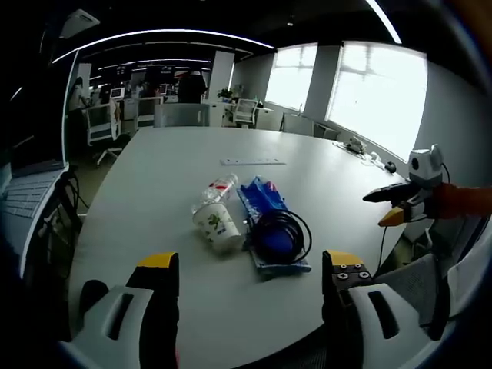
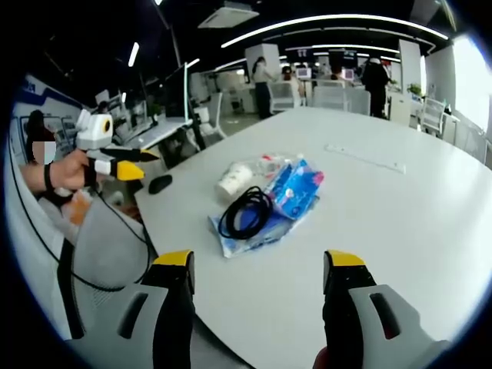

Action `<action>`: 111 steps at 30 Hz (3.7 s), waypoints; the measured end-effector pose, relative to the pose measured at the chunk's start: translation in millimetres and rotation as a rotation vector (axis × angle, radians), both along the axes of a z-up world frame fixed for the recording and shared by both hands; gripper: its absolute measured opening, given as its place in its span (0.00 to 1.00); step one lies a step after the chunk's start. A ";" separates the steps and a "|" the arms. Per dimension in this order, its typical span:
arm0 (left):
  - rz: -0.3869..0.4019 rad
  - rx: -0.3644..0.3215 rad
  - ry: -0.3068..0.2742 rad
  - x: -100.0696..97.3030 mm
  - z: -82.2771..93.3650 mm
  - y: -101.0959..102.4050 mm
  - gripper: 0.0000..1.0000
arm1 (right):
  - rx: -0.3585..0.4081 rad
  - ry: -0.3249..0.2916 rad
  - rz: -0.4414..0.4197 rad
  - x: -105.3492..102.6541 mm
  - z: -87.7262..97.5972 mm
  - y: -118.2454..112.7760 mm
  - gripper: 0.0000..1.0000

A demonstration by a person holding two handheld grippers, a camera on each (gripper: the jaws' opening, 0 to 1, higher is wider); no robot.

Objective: Arrange the tabletop items into an orderly group along one side of the table until the central work area is clear of visible clutter.

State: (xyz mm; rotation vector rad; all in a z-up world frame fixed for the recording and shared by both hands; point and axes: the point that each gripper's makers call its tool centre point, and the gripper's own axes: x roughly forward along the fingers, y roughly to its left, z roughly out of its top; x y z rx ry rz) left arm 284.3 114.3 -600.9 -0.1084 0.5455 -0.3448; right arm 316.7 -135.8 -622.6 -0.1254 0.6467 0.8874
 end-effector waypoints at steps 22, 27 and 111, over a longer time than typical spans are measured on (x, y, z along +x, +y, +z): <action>0.006 -0.017 0.021 4.2 -7.0 2.6 0.76 | 0.009 0.006 -0.021 0.1 -1.0 -4.6 0.67; 0.001 -0.019 0.023 6.6 -6.8 0.4 0.76 | 0.010 0.011 -0.019 -1.2 -2.0 -4.4 0.67; 0.103 -0.040 0.032 -18.0 -7.5 36.9 0.78 | 0.090 0.285 -0.040 68.5 -108.7 109.4 0.50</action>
